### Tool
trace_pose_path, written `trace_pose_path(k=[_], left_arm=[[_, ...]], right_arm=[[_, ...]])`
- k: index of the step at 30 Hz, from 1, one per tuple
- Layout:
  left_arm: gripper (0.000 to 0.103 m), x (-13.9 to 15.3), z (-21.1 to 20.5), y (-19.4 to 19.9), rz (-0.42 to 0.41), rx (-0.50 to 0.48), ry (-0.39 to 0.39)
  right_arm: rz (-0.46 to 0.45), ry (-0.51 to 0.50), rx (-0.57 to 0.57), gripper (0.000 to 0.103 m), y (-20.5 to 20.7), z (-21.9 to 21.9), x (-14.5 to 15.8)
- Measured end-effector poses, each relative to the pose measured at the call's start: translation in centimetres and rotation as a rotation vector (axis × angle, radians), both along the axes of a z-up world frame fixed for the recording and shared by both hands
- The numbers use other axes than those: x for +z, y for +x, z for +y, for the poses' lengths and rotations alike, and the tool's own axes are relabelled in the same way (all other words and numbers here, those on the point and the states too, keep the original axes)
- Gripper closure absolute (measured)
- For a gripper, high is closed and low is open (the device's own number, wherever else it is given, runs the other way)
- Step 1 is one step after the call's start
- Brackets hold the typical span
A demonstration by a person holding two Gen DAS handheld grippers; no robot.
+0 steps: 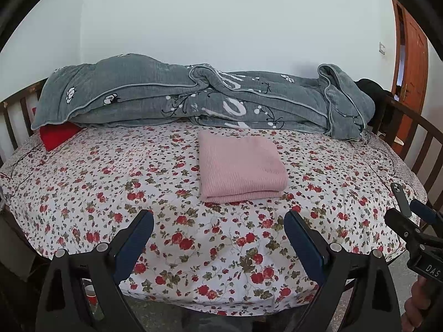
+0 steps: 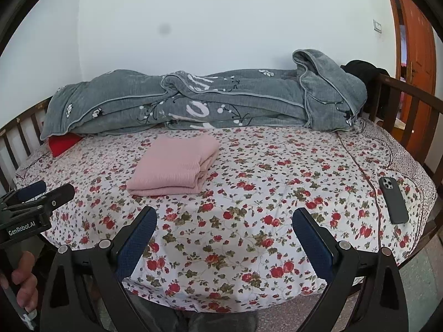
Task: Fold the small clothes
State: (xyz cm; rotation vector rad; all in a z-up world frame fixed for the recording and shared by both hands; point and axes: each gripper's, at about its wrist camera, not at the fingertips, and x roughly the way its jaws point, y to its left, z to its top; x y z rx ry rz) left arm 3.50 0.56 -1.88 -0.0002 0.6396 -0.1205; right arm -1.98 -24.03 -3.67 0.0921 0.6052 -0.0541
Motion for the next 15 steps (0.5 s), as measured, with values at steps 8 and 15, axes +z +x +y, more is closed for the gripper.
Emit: trace_pose_path(k=[8,15], left_arm=[[0.008,0.10,0.20,0.06,0.003,0.005,-0.006],[0.008,0.30,0.44,0.06,-0.001,0.005,-0.009]], right_arm=[[-0.003,-0.006,-0.004,0.006,-0.04,0.07,0.08],[-0.006,-0.002,0.000,0.006,-0.07,0.10,0.16]])
